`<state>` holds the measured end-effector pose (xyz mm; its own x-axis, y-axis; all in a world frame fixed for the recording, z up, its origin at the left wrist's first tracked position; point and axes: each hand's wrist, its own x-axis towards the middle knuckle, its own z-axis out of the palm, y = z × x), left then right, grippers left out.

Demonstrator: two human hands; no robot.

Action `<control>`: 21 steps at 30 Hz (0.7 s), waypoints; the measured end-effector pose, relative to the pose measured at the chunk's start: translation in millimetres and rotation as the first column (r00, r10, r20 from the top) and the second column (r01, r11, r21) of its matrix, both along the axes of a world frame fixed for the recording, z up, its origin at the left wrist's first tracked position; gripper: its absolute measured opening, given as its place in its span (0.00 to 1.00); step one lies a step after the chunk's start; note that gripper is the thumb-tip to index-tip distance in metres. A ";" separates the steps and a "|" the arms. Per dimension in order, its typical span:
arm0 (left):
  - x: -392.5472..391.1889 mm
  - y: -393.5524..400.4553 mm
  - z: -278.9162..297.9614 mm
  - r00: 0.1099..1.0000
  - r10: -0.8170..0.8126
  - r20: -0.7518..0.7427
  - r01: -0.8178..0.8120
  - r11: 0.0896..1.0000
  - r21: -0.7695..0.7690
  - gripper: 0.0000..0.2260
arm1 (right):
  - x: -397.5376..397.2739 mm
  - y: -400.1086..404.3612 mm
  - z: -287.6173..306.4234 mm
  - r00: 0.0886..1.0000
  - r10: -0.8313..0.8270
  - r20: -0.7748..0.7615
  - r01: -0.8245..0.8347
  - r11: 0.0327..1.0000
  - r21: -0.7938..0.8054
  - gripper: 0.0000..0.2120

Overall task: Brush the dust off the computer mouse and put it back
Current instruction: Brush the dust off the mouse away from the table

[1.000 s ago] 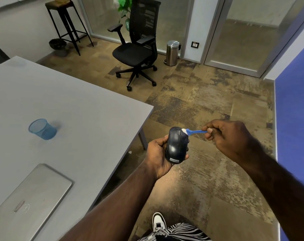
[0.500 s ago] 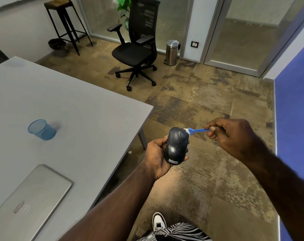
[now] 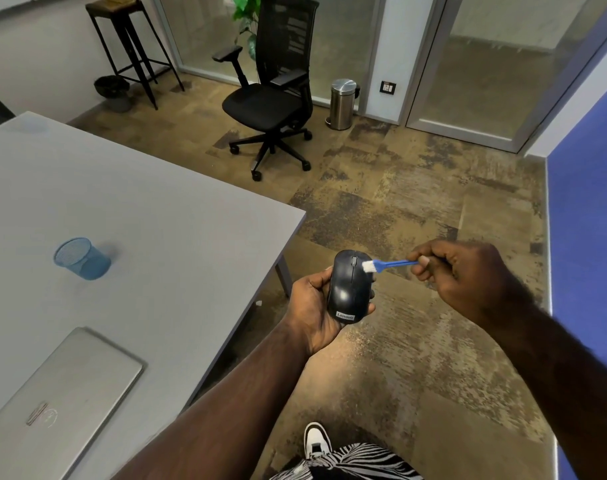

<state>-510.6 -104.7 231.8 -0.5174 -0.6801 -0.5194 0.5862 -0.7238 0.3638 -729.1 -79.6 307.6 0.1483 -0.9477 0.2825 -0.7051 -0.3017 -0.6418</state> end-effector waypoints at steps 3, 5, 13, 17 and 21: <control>0.6 -0.7 0.9 1.000 -0.001 -0.027 0.001 1.000 0.012 0.22 | 1.2 3.4 1.5 0.998 0.056 -0.004 -0.056 0.998 -0.034 0.14; 0.6 0.3 0.4 1.000 0.010 -0.026 -0.010 1.000 0.027 0.21 | 2.1 7.2 2.1 0.987 0.161 -0.024 -0.161 0.987 -0.002 0.12; 0.2 -0.3 4.7 0.999 0.002 -0.053 0.000 0.999 0.034 0.23 | 8.0 9.3 4.2 0.996 0.069 -0.059 -0.076 0.989 -0.125 0.11; -0.8 0.5 2.9 0.999 0.021 -0.032 -0.019 0.998 0.052 0.21 | 17.5 15.7 4.6 0.962 0.231 -0.146 -0.243 0.967 -0.071 0.11; 0.3 0.9 5.8 0.999 -0.008 -0.042 0.009 0.999 0.031 0.23 | 13.0 10.0 3.0 0.996 0.019 -0.090 -0.032 0.988 -0.149 0.09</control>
